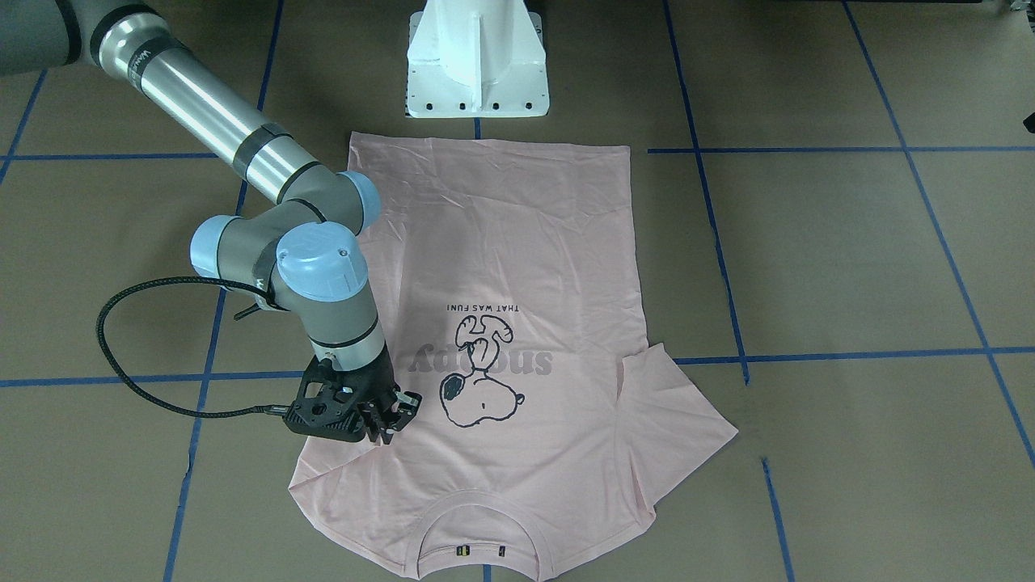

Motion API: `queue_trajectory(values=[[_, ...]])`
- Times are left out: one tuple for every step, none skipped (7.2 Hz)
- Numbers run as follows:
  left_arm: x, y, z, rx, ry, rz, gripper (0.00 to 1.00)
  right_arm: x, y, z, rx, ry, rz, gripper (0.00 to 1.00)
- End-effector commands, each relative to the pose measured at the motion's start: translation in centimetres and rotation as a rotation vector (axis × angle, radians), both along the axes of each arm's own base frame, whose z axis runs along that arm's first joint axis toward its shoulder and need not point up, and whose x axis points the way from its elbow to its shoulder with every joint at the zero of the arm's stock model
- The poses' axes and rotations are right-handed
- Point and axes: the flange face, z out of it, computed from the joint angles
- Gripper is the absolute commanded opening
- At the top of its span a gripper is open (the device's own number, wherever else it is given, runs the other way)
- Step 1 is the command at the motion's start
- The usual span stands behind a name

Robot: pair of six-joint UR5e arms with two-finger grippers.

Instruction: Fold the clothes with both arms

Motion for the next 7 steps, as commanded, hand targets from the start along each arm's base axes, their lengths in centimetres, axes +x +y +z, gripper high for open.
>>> queue_trajectory(values=[[5.2,-6.7,-5.4,-0.026,0.067,0.000,0.99,1.8,1.6,0.0,0.066,-0.004,-0.047,1.00],[8.5,-9.2,-6.3,-0.048,0.076,0.008,0.99,4.0,3.8,0.4,0.079,-0.035,-0.062,1.00],[13.0,-13.4,-7.0,-0.100,0.091,0.026,0.99,6.0,6.2,1.1,0.076,-0.077,-0.101,1.00],[20.1,-18.1,-9.7,-0.180,0.062,0.011,0.99,8.4,8.1,1.9,0.057,-0.120,-0.144,1.00],[23.5,-19.6,-10.5,-0.172,0.016,-0.058,0.99,11.4,9.5,3.1,0.046,-0.140,-0.157,1.00],[26.2,-21.8,-11.2,-0.185,0.044,-0.068,0.98,15.1,9.2,4.5,0.000,-0.173,-0.180,1.00],[29.8,-24.6,-12.6,-0.247,0.065,-0.096,0.94,18.7,8.6,5.9,-0.047,-0.202,-0.190,1.00]])
